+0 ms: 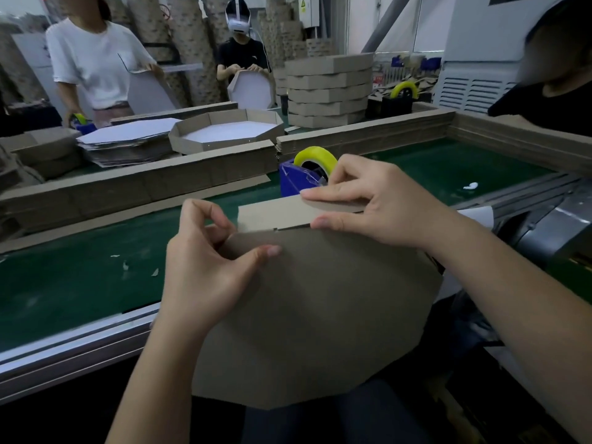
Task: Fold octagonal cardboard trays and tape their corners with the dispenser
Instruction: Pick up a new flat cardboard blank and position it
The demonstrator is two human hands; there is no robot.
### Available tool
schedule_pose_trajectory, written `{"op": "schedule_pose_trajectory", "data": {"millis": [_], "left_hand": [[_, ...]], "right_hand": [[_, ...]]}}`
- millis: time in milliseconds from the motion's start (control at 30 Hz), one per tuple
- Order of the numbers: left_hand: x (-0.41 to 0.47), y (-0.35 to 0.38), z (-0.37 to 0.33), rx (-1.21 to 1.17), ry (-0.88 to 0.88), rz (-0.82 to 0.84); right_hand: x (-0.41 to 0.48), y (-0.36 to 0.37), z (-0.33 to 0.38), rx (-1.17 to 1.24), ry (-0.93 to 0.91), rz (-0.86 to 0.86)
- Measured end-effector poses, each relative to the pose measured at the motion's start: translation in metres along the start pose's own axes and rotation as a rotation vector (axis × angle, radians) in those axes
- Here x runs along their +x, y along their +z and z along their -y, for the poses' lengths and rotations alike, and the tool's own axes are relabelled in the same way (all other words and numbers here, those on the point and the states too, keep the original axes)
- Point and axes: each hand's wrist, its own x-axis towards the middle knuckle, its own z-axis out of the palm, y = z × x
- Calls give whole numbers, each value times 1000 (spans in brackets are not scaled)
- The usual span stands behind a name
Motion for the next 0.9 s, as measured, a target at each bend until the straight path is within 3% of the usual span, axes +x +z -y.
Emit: {"op": "schedule_pose_trajectory", "data": {"millis": [167, 567, 900], "left_hand": [[-2, 5, 2, 35, 5, -15], [-2, 7, 24, 11, -60, 50], [-2, 10, 32, -30, -71, 111]], "right_hand": [[-4, 10, -12, 42, -25, 11], [14, 21, -41, -24, -135, 284], [10, 21, -48, -77, -173, 344]]}}
